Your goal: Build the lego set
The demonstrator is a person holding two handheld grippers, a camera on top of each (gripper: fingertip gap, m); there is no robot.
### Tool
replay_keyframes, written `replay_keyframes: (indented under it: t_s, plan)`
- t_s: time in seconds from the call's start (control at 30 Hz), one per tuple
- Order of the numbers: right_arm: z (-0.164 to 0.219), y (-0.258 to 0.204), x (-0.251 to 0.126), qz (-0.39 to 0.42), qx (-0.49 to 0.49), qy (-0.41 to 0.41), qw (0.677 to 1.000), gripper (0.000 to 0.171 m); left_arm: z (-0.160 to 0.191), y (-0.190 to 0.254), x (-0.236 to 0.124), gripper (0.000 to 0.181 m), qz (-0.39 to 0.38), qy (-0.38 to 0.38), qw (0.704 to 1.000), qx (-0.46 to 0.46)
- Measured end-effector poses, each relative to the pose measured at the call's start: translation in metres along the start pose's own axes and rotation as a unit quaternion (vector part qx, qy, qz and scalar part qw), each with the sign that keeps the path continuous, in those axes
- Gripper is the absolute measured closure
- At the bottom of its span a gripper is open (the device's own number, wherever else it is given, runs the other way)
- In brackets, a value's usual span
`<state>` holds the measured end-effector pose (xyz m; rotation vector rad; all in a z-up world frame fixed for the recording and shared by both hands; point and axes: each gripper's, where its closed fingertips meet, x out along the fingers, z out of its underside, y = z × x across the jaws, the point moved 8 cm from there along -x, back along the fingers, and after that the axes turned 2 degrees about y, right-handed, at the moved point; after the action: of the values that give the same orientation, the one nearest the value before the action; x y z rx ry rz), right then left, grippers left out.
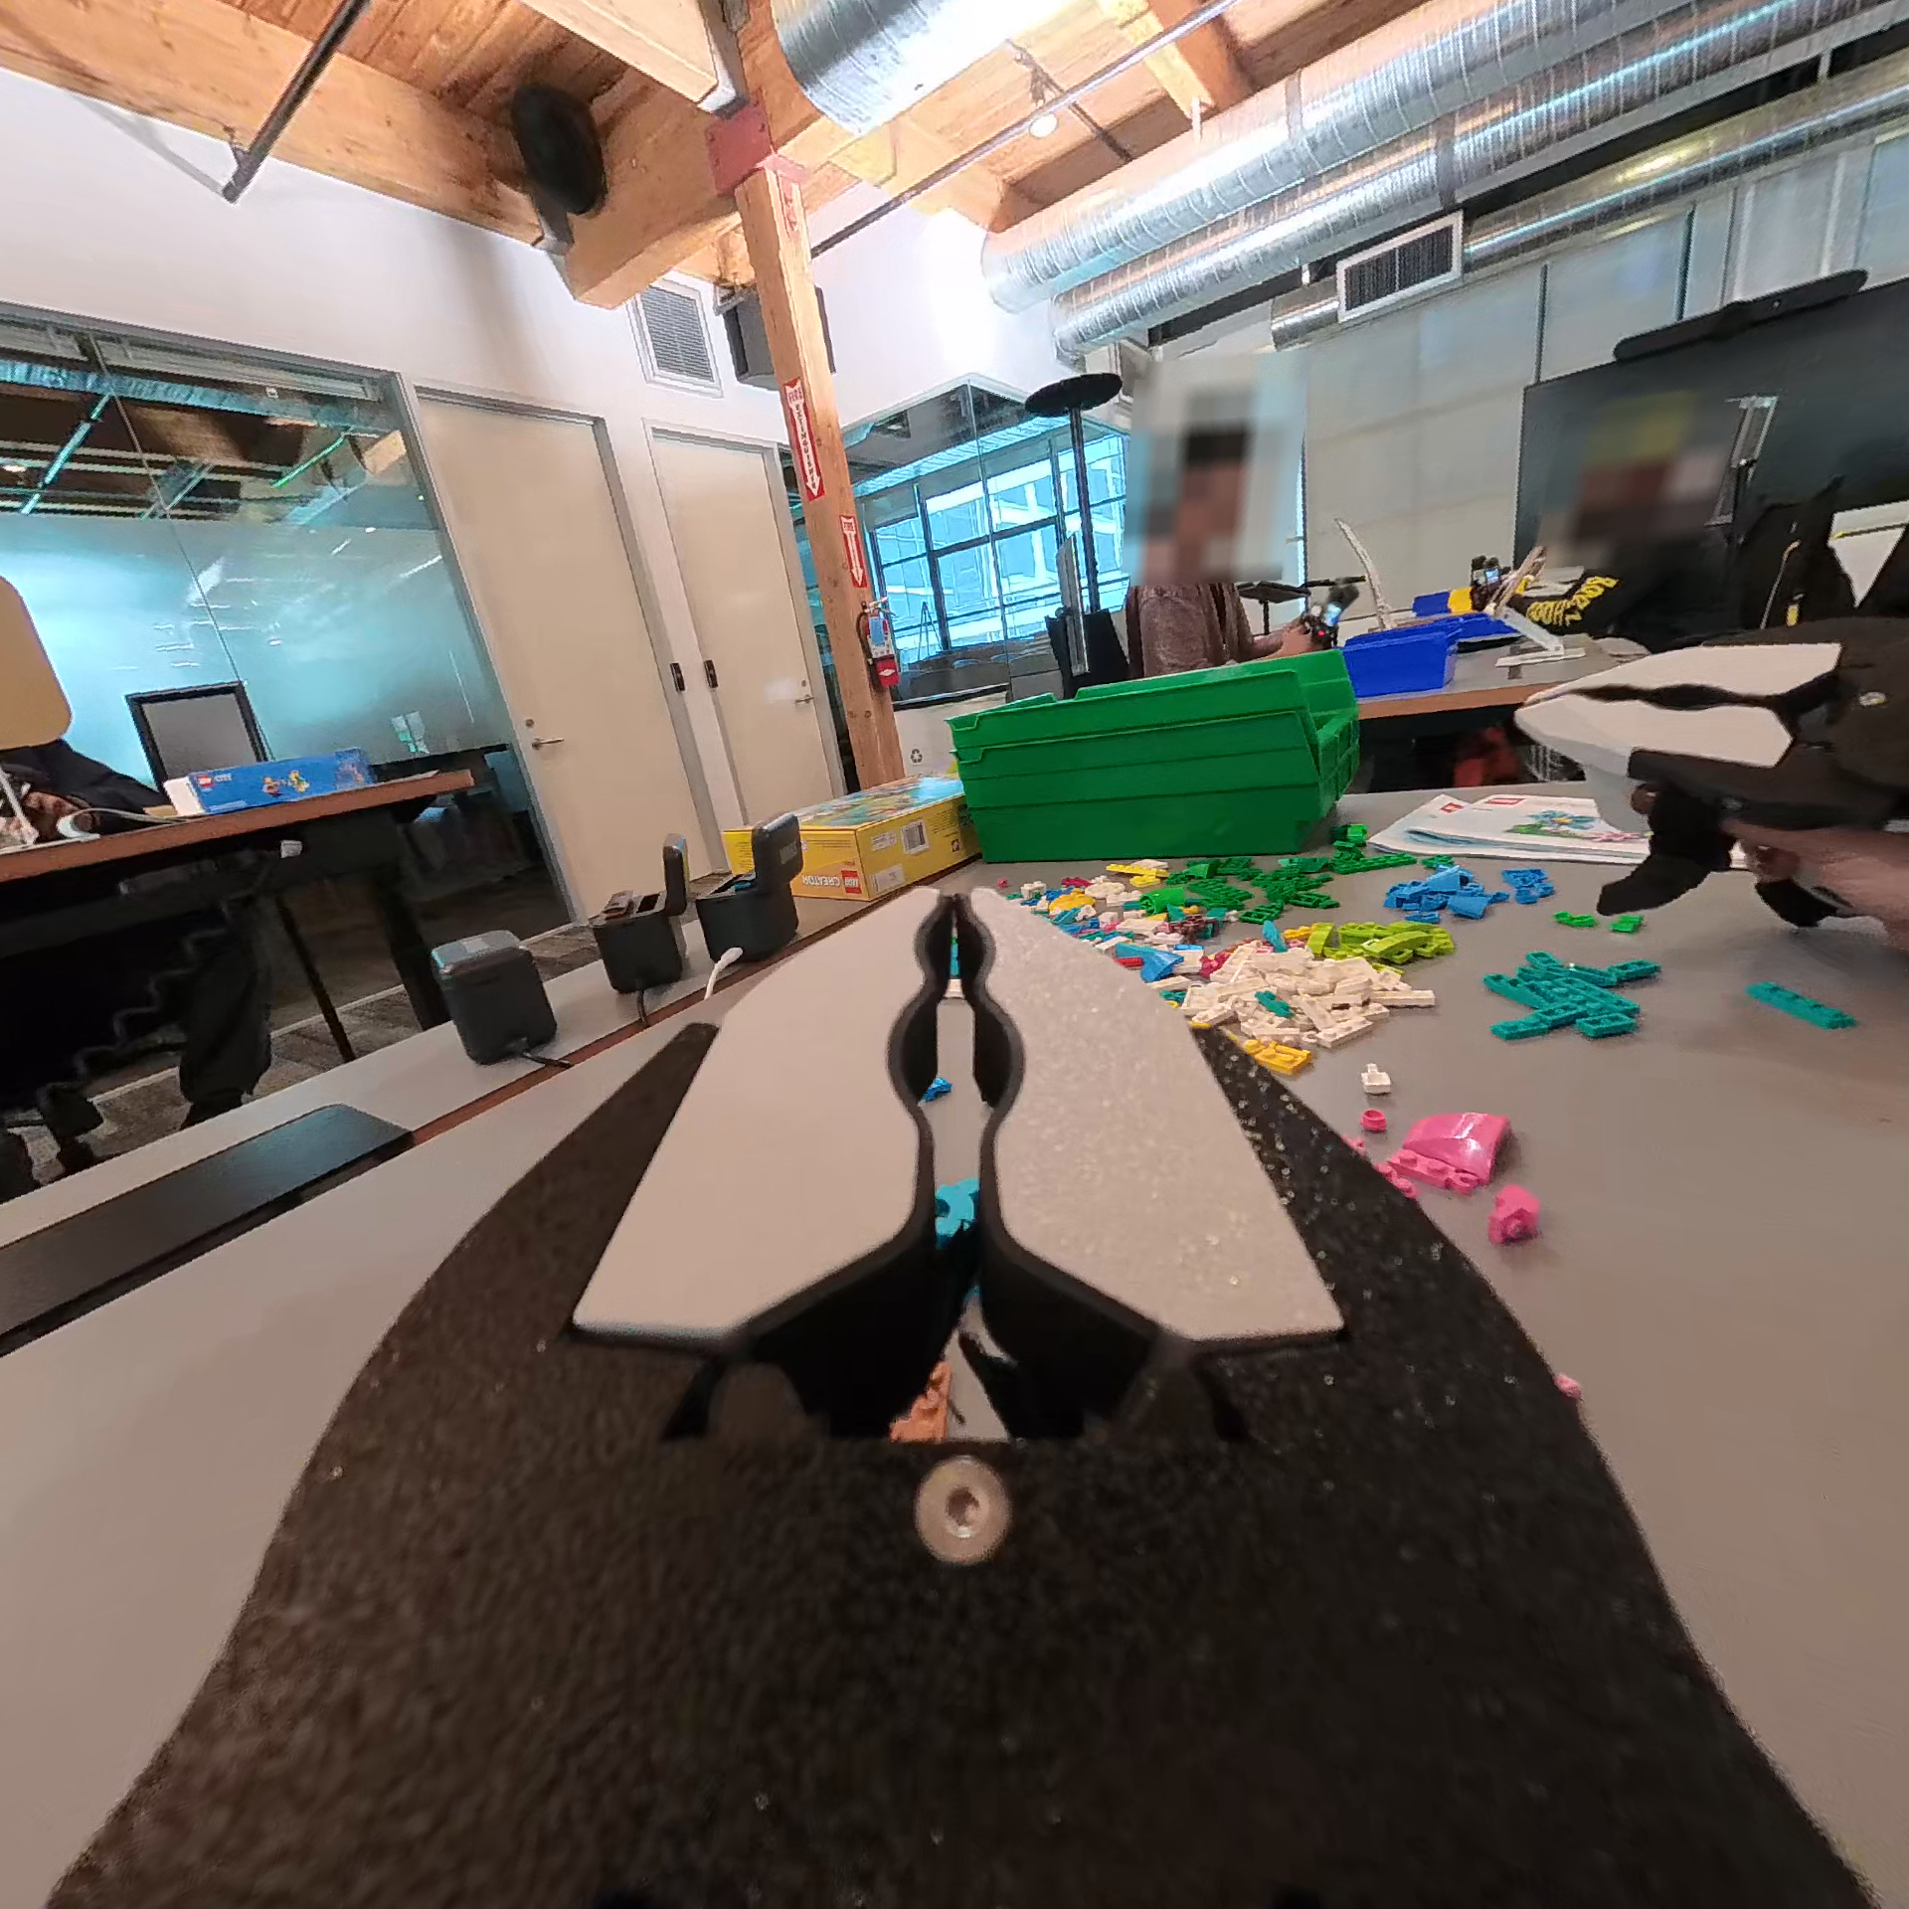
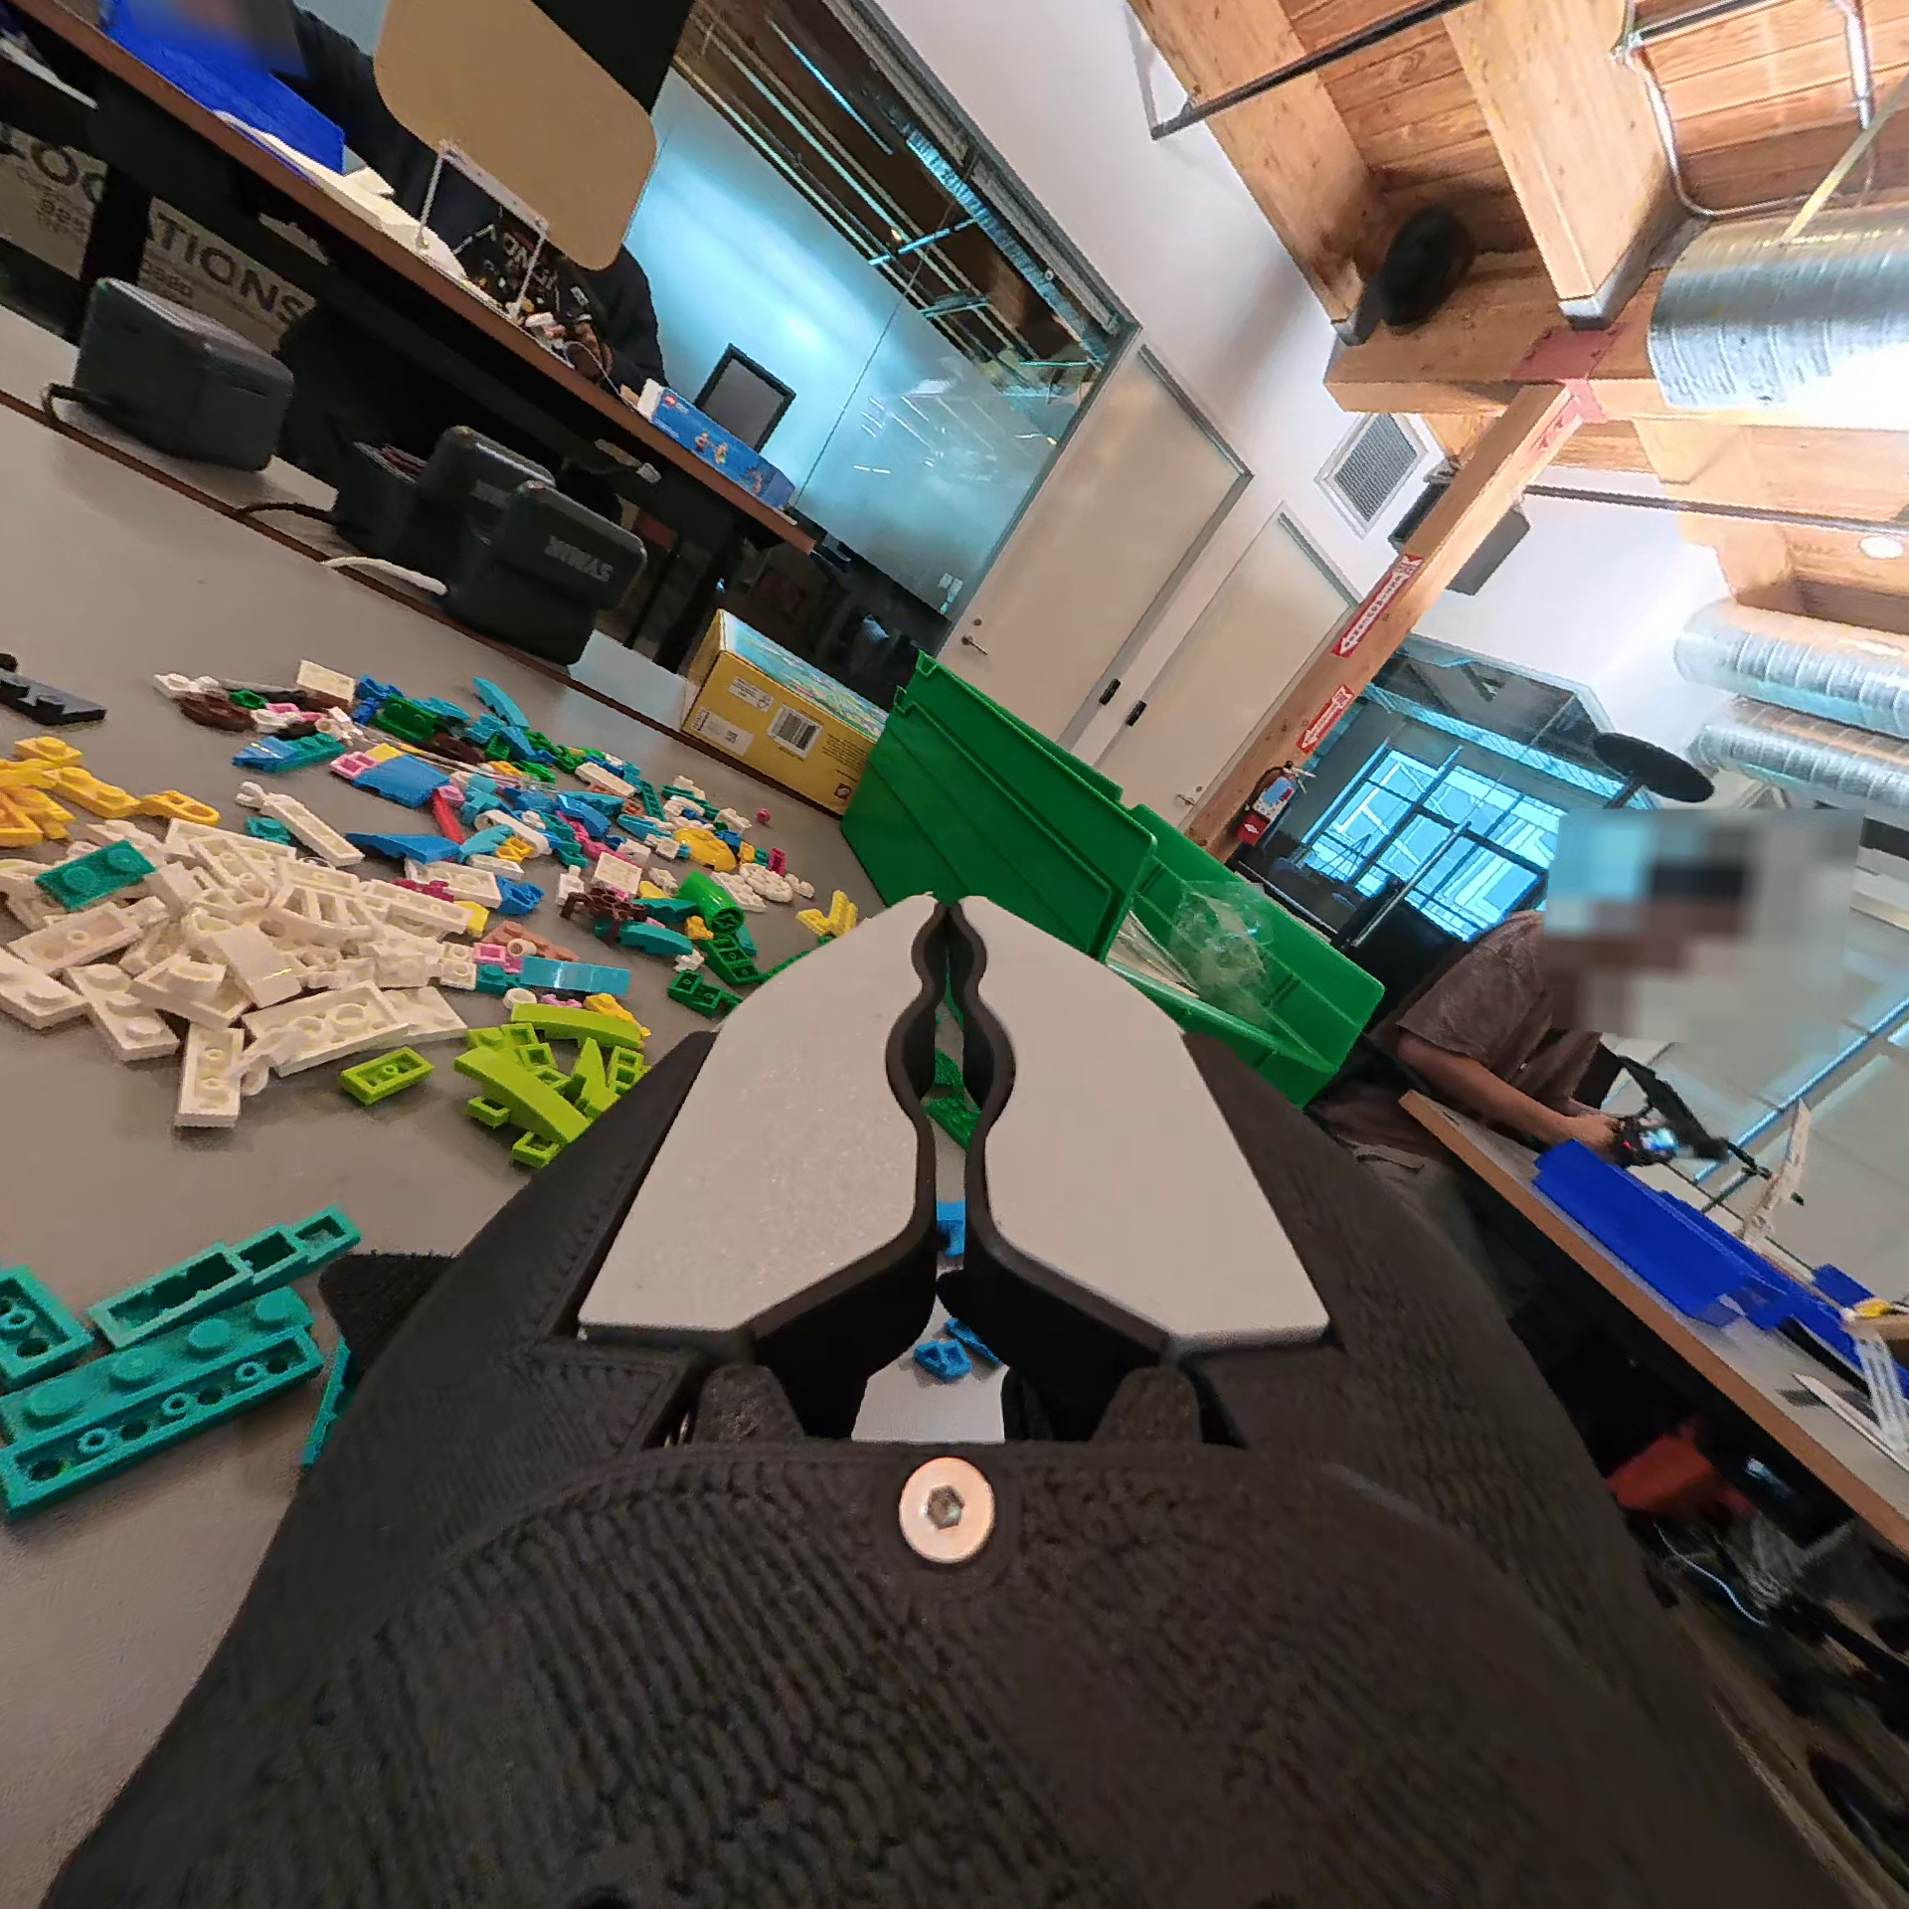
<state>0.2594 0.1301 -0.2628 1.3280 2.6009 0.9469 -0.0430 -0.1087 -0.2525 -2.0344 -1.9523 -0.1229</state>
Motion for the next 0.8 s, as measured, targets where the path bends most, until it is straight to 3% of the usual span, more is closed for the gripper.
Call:
replay_keyframes:
  t_s: [0.2, 0.8]
  plan:
    - [-0.0005, -0.0002, -0.0005, -0.006, 0.008, 0.006, 1.0, 0.171, -0.0005, 0.0084, 0.0003, 0.181, 0.018, -0.001, 0.999, 0.029]
    - [-0.0005, -0.0017, 0.0007, -0.018, 0.015, 0.011, 1.0, 0.171, -0.0005, 0.0027, -0.0011, 0.181, 0.006, 0.001, 1.0, 0.007]
